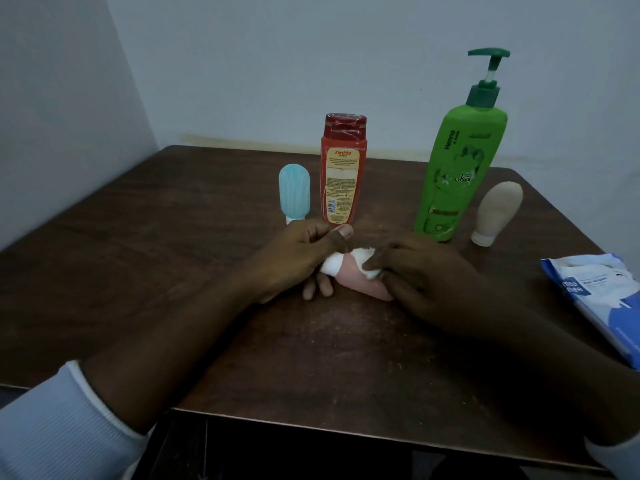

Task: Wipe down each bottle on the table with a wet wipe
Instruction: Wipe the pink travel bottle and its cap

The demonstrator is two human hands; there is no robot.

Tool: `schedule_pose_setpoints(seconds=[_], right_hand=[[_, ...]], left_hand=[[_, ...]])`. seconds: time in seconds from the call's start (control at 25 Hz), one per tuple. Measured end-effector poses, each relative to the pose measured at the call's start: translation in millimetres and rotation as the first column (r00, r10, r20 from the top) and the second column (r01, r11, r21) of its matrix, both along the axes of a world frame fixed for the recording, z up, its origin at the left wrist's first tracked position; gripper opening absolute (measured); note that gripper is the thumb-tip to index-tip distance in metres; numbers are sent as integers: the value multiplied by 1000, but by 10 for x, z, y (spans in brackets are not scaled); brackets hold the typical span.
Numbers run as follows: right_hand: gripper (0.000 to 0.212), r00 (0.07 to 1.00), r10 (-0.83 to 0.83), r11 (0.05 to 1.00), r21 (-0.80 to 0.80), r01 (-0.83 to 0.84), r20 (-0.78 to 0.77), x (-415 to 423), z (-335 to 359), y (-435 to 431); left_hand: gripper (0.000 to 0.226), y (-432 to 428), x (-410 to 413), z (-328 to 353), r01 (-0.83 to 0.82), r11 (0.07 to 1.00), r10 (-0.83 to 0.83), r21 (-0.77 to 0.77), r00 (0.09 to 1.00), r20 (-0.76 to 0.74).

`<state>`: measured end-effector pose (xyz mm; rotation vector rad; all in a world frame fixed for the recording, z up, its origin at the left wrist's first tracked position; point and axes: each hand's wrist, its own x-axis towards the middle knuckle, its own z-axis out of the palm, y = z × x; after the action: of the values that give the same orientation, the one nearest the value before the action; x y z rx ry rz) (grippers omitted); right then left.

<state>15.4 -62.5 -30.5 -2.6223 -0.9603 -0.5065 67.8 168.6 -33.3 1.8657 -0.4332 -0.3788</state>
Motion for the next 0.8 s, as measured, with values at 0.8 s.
schedule_pose_setpoints(seconds=[0.8], right_hand=[[25, 991, 134, 988, -76, -134, -6, 70, 6, 88]], left_hand=[[34, 126, 96, -91, 23, 975, -40, -220, 996, -75]])
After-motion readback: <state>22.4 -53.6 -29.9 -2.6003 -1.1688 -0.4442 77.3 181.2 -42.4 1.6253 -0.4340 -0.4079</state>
